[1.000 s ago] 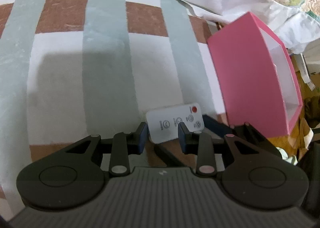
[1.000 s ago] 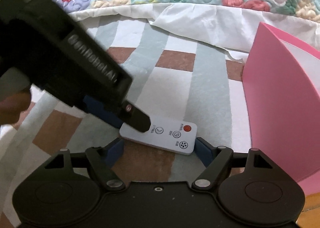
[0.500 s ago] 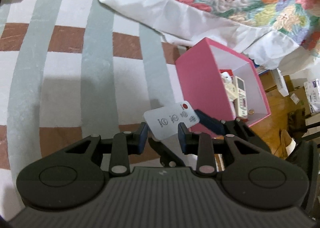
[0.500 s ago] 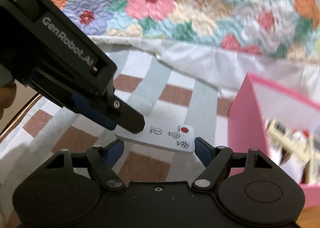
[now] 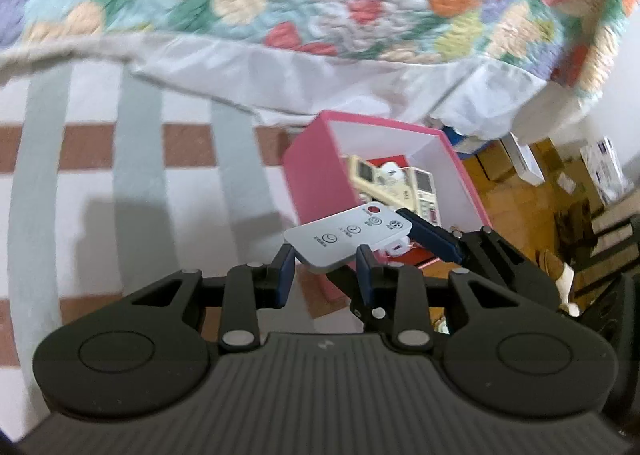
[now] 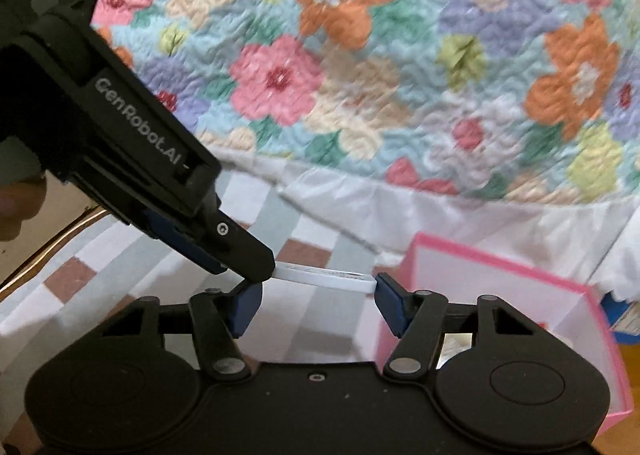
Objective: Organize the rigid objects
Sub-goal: 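Carry the white remote with the left tool over the pink box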
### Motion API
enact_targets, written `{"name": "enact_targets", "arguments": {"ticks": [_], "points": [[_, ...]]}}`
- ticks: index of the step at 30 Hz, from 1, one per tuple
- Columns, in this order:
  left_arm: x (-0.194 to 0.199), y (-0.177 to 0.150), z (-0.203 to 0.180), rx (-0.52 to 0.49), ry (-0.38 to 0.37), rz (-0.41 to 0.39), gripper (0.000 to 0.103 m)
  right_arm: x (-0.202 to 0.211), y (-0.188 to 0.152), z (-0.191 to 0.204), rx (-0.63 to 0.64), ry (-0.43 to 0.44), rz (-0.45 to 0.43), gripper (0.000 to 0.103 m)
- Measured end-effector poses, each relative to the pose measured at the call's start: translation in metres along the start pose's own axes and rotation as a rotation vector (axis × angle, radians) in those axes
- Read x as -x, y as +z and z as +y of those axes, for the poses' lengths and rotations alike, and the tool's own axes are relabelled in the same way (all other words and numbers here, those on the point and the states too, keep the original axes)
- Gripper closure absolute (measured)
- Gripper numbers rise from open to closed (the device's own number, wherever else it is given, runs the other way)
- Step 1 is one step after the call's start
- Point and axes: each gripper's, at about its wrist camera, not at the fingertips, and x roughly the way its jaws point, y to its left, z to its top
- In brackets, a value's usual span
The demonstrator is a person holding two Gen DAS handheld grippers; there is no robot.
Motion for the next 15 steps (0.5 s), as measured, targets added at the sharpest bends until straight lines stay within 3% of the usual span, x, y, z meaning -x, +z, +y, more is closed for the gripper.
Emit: {"name": "enact_targets", "arguments": {"ticks": [6,11,15], "points": [[-0.015,0.030,-0.049,-0.077,-0.040,0.048,0.072,0.018,0.011,-0.037,0.012,-0.078,-0.001,0.035],[-0.053,0.052,-0.085,-0.104,-0.060,0.130,0.070,0.016,0.009,-0.070,0.060,-0.146,0.054,0.035],[-0.096,0.059,-0.105,-0.105,-0.045,0.196,0.070,0.004,-0.004,-0.103,-0.010,-0.143,0.129,0.035]]}}
